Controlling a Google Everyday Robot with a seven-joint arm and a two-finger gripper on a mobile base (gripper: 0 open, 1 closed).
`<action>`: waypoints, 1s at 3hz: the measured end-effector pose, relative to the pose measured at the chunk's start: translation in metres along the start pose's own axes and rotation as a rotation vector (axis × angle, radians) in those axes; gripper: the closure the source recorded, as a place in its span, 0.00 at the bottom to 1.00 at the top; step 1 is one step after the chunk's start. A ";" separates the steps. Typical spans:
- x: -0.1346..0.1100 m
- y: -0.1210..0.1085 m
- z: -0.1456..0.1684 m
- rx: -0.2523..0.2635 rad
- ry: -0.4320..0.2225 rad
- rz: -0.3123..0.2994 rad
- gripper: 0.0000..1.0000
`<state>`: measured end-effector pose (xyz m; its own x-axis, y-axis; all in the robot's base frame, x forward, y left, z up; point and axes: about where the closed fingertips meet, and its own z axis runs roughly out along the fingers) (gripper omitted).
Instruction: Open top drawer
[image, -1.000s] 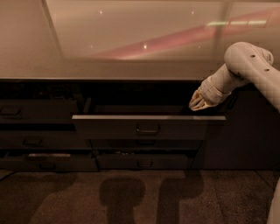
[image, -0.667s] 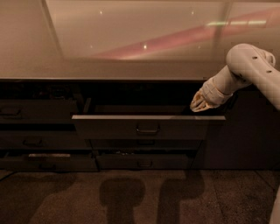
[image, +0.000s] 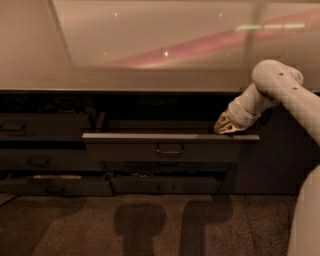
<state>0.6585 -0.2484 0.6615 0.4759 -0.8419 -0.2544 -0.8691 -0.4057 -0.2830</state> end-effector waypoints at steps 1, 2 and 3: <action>0.000 0.000 0.000 0.000 0.000 0.000 0.81; -0.002 0.002 0.002 -0.013 0.034 0.007 0.59; -0.010 0.008 0.000 -0.019 0.076 -0.001 0.36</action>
Offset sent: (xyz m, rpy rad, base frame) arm -0.0071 0.0007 0.0032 -0.0932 -0.0110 -0.0386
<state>0.6468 -0.2431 0.6623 0.4661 -0.8656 -0.1827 -0.8712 -0.4131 -0.2653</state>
